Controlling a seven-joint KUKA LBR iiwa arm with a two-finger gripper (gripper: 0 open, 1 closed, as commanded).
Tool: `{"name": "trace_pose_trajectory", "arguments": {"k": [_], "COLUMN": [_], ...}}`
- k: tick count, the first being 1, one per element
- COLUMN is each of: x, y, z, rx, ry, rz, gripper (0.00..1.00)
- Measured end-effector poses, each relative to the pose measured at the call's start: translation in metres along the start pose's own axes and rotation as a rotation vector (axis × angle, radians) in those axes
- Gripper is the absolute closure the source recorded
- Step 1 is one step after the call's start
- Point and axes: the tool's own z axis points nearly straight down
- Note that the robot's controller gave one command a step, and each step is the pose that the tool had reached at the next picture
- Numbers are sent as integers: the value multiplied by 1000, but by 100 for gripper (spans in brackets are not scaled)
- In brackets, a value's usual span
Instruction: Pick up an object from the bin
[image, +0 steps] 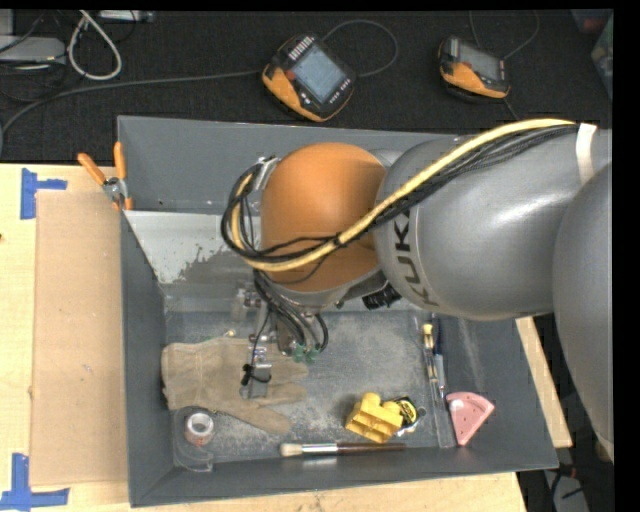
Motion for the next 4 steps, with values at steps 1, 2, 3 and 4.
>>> {"name": "trace_pose_trajectory", "arguments": {"k": [1, 2, 3, 4], "x": [-2, 15, 11, 0], "y": [-2, 9, -20, 16], "z": [-5, 52, 86, 135], "rx": [-1, 0, 1, -2], "ry": [-8, -2, -5, -3], "rz": [6, -196, -215, -862], "gripper": [0, 0, 0, 100]}}
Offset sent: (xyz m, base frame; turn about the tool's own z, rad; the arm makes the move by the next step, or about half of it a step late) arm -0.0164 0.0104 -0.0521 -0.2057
